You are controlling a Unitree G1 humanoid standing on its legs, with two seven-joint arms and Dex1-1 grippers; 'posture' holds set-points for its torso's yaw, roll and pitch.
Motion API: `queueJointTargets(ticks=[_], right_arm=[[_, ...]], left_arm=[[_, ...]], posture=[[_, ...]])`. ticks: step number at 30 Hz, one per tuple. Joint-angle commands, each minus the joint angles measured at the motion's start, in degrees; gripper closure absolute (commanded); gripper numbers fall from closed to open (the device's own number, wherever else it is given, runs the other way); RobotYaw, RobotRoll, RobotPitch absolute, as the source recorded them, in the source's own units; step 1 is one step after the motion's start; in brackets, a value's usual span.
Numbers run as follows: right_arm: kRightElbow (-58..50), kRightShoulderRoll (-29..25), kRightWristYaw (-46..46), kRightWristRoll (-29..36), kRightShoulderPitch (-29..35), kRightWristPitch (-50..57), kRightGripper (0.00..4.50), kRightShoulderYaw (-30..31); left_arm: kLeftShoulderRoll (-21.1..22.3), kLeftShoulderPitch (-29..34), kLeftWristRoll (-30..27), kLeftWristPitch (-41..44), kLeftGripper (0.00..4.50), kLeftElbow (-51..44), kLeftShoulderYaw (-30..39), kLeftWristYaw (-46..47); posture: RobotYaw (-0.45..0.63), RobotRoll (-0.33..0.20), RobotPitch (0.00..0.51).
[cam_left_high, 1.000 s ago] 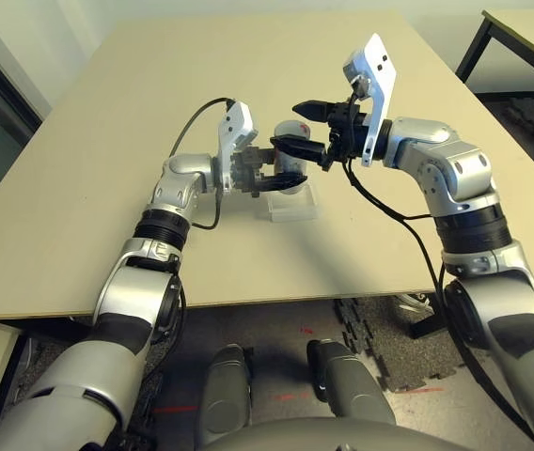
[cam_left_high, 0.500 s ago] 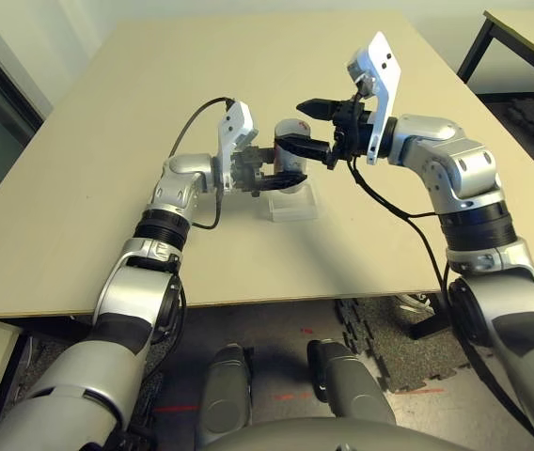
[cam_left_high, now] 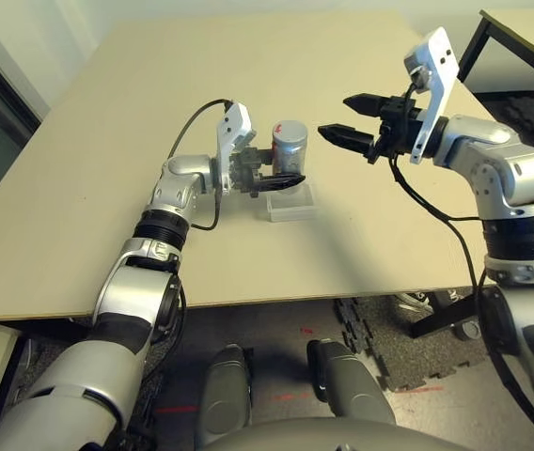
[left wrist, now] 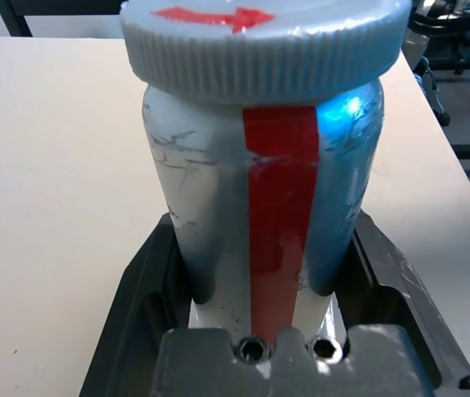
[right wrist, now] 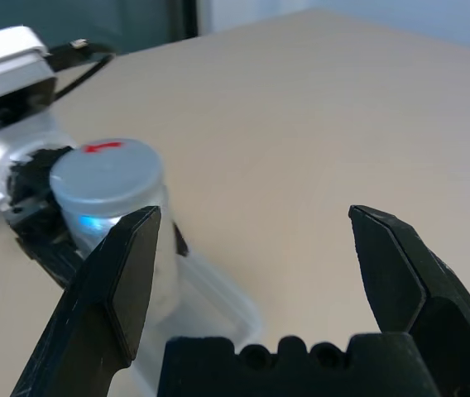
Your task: Pour the medicine from the bottle into the box.
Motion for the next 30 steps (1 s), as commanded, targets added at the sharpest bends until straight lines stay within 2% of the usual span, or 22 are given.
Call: queueJointTargets(ticks=[1, 8, 14, 30], right_arm=[[0.46, -0.57, -0.02, 0.04, 0.8, -0.36, 0.0, -0.97], [-5.11, 1.86, 0.21, 5.42, 0.0, 5.63, 0.0, -1.01], [-8.57, 2.87, 0.8, 7.18, -0.11, 8.66, 0.0, 1.12], [-0.9, 6.83, 1.26, -0.55, -4.86, 2.11, 0.0, 8.18]], left_arm=[[0.04, -1.18, 0.56, -0.51, 1.93, 0.34, -0.22, -0.54], [0.25, -1.27, 0.67, -0.4, 1.93, 0.32, -0.25, -0.46], [0.27, -1.38, 0.72, -0.49, 1.93, 0.47, -0.25, -0.44], [-0.63, -1.23, 0.71, -1.01, 1.93, 0.87, -0.17, -0.1]], posture=[[-0.19, 0.0, 0.089], [-0.19, 0.0, 0.088], [-0.19, 0.0, 0.087], [-0.18, 0.0, 0.088]])
